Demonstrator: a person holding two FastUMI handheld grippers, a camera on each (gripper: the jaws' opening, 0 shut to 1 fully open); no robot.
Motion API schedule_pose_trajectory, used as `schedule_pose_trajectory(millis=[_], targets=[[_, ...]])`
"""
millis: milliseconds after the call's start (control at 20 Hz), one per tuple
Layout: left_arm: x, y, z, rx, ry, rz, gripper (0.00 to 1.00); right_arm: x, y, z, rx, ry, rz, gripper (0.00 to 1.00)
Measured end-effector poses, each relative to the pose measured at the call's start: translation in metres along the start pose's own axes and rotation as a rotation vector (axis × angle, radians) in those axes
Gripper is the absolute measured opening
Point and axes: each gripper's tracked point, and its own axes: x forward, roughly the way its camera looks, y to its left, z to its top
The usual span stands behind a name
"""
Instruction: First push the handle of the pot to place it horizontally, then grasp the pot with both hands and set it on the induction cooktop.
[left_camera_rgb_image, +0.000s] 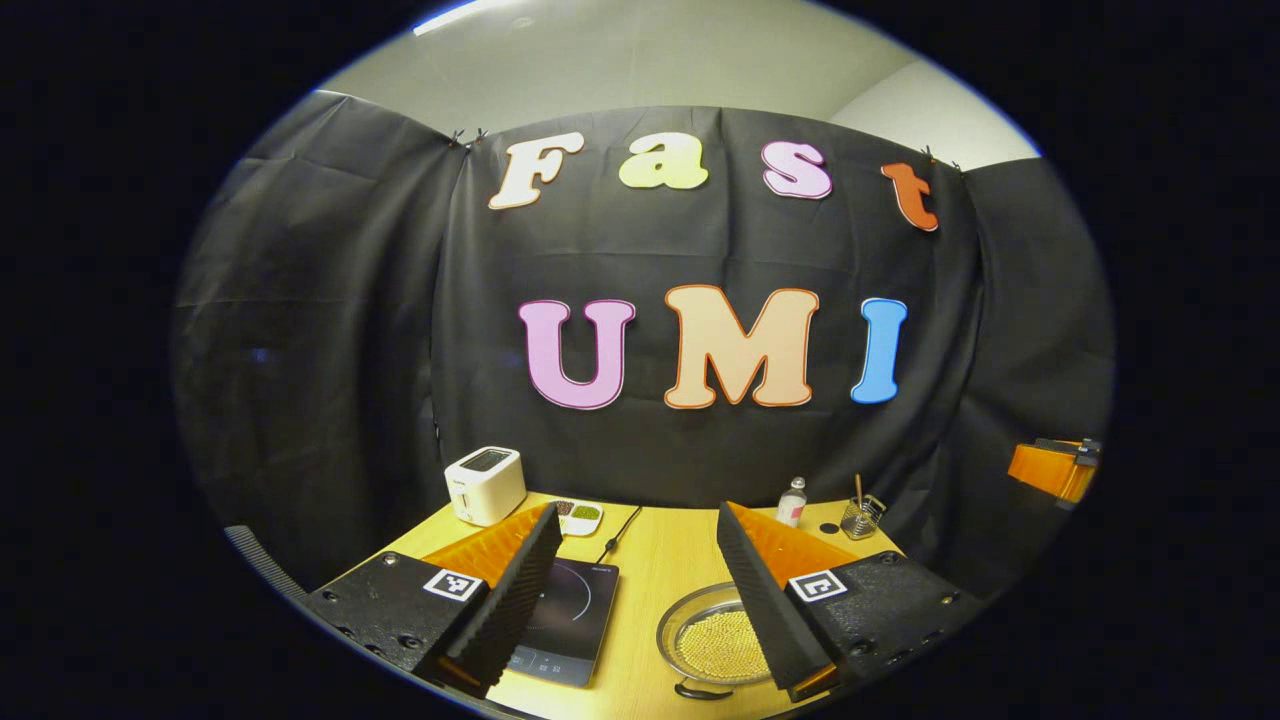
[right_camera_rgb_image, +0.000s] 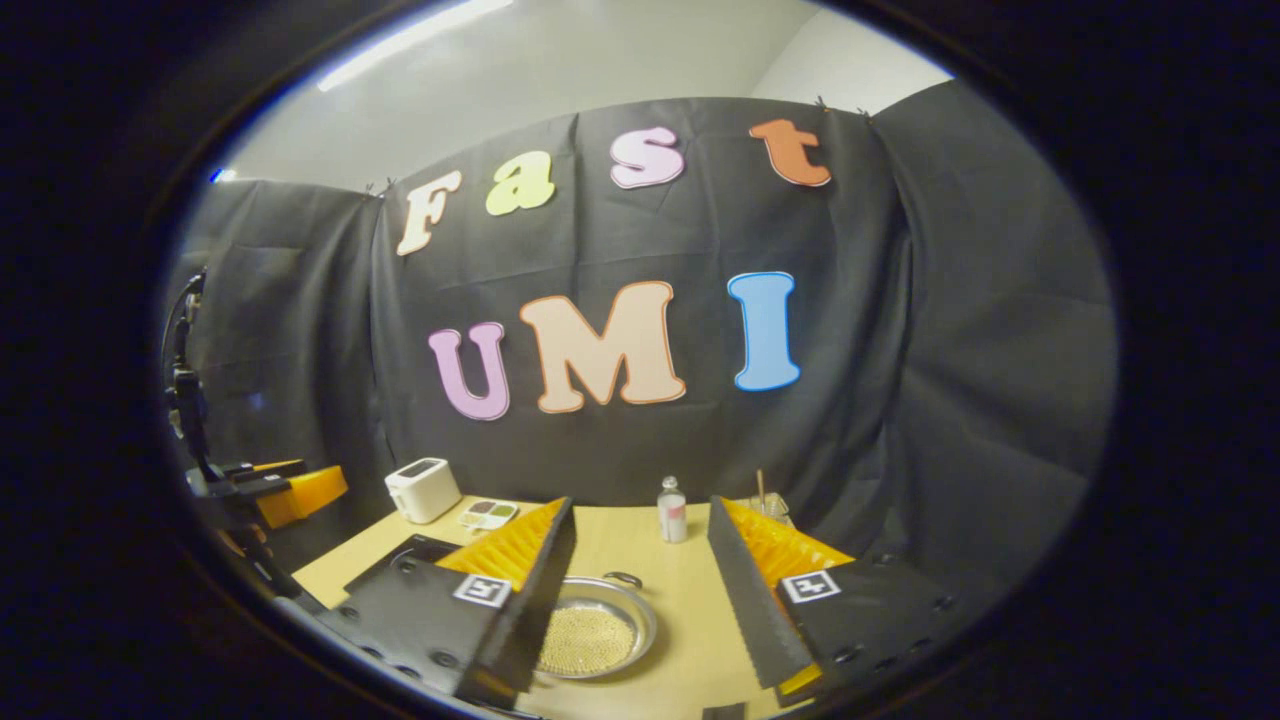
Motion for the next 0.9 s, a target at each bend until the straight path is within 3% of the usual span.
schedule_pose_trajectory(millis=[300,350,450,550,650,850,900], targets=[[0.002,0.010,-0.001,0.013,0.009,0.021,0.96,0.006,0.000,-0.003,-0.013,0.011,-0.011,0.20],[0.001,0.011,-0.001,0.011,0.010,0.022,0.96,0.007,-0.002,-0.004,-0.016,0.012,-0.017,0.00],[0.001,0.011,-0.004,0.004,0.014,0.025,0.96,0.007,-0.003,-0.007,-0.010,0.028,-0.012,0.04],[0.000,0.011,-0.008,-0.004,0.019,0.028,0.96,0.008,-0.006,-0.012,-0.016,0.038,-0.018,0.00],[-0.003,0.012,-0.013,-0.010,0.030,0.034,0.99,0.009,-0.008,-0.022,-0.025,0.056,-0.018,0.04],[-0.006,0.019,-0.020,-0.011,0.039,0.053,0.96,0.011,-0.010,-0.048,-0.048,0.108,-0.011,0.00],[-0.006,0.023,-0.020,-0.007,0.038,0.062,0.96,0.013,-0.011,-0.060,-0.060,0.134,-0.014,0.04]])
